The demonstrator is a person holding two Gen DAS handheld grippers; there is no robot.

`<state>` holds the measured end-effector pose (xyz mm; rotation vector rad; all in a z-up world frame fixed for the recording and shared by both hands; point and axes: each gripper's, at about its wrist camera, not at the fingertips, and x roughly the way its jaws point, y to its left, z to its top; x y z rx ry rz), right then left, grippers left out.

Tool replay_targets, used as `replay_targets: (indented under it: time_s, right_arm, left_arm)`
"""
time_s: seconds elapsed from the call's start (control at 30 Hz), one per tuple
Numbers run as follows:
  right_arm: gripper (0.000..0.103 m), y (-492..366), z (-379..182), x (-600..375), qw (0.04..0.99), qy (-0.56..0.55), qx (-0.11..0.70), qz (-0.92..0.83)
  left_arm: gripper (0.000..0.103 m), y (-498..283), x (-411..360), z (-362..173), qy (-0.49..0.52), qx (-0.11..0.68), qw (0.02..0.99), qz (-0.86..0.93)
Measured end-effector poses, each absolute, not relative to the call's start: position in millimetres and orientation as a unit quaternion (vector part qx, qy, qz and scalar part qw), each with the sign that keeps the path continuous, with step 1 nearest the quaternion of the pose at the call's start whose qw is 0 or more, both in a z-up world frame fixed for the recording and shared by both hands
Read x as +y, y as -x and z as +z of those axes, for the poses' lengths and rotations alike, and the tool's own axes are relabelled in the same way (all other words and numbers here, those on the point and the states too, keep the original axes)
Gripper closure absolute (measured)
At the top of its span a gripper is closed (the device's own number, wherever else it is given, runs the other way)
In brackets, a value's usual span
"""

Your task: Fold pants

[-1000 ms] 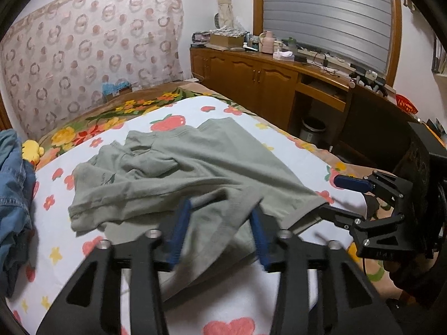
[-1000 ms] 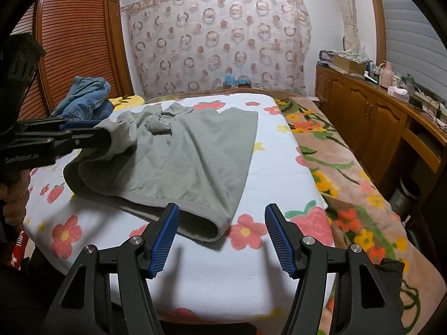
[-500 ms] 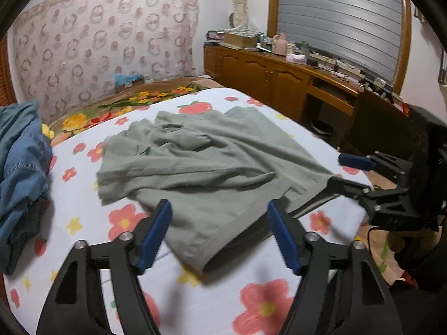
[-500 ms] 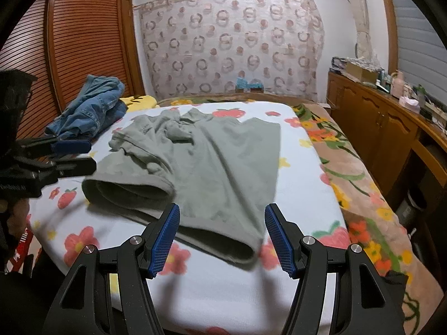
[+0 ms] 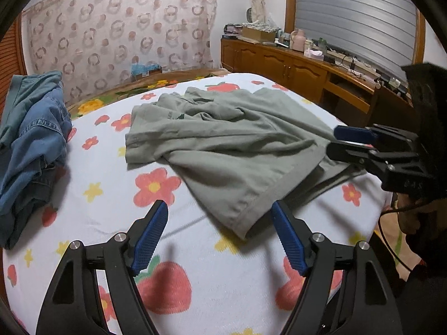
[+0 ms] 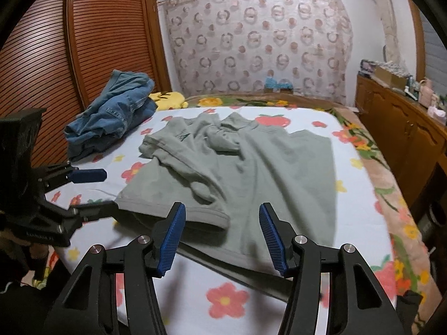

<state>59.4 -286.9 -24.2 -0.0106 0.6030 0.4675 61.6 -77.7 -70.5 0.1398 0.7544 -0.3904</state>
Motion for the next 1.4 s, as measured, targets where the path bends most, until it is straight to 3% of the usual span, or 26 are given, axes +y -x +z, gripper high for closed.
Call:
replay_targets:
  time_s: [0.23, 0.43, 0.53, 0.67, 0.77, 1.4]
  right_arm:
    - [0.046, -74, -27, -295, 0.917, -0.006, 0.315, 0.244]
    - [0.058, -88, -24, -290, 0.907, -0.014, 0.336, 0.252]
    - [0.065, -96, -24, -293, 0.901, -0.024, 0.35, 0.256]
    - [0.089, -100, -21, -290, 0.895, -0.029, 0.358, 0.265]
    - [0.096, -100, -16, -289, 0.896, -0.031, 0.349, 0.273]
    - [0.098, -57, 23, -329, 0.934, -0.037, 0.266, 0.235]
  left_arm:
    - [0.026, -61, -81, -74, -0.062, 0.371, 0.906, -0.197]
    - [0.026, -69, -94, -76, -0.066, 0.373, 0.902, -0.207]
    - [0.026, -73, -99, -80, -0.074, 0.378, 0.9, -0.203]
    - [0.026, -73, -101, -84, -0.087, 0.381, 0.9, -0.194]
    - [0.026, -75, -102, -85, -0.092, 0.382, 0.9, -0.188]
    - [0.026, -77, -111, -73, -0.108, 0.366, 0.907, -0.177]
